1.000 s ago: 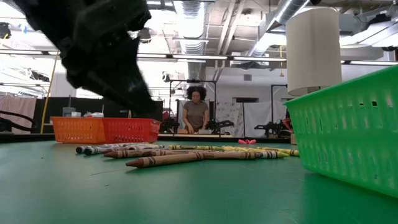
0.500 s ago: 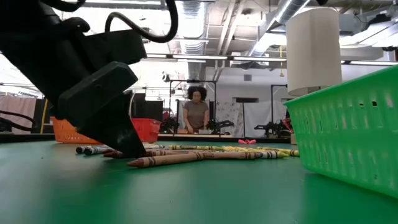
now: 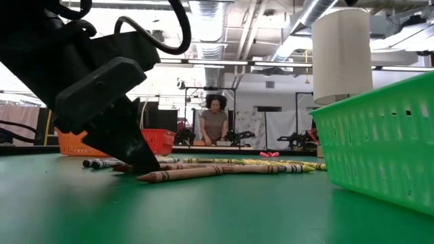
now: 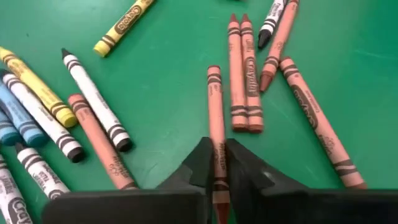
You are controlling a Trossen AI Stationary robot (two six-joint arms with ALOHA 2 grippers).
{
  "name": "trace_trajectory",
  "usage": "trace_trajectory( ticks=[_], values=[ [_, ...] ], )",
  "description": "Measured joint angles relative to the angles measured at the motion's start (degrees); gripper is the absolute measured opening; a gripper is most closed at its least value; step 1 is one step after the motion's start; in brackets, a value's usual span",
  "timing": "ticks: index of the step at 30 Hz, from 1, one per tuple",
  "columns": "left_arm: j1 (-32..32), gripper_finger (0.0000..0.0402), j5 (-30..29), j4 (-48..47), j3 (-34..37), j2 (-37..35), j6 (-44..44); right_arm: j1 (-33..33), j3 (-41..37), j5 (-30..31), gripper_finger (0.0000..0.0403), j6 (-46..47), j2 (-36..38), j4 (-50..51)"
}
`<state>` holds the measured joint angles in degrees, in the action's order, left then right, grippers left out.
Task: Sort crayons
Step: Put the brown crayon into the black bin
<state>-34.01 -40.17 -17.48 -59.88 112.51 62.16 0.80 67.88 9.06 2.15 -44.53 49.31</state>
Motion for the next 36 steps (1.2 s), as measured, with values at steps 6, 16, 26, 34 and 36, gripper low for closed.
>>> trace_trajectory(
  ticks=[6, 16, 26, 34, 36],
  values=[
    [0.84, 0.0009, 1.67, -0.04, -0.06, -0.34, 2.61, 0.00, 0.00, 0.00, 0.0068, -0.04, -0.04, 0.09],
    [0.95, 0.0005, 2.39, -0.82, -3.67, -0.36, 3.11, 0.00, 0.00, -0.02, 0.0068, -0.73, -0.02, 0.06],
    [0.91, 0.0005, 2.01, -13.16, -11.99, -0.31, 2.02, 0.00, 0.00, -0.02, 0.0068, -2.25, -0.02, 0.06],
    [1.90, 0.0005, -2.25, -13.53, -19.90, -0.33, -9.35, -0.02, 0.00, -0.02, 0.0068, -2.38, -0.02, 0.05],
    [2.57, 0.0005, -3.11, -12.33, -21.94, -0.33, -13.33, -0.02, 0.00, -0.02, 0.0068, -2.48, -0.02, 0.04]
  ],
)
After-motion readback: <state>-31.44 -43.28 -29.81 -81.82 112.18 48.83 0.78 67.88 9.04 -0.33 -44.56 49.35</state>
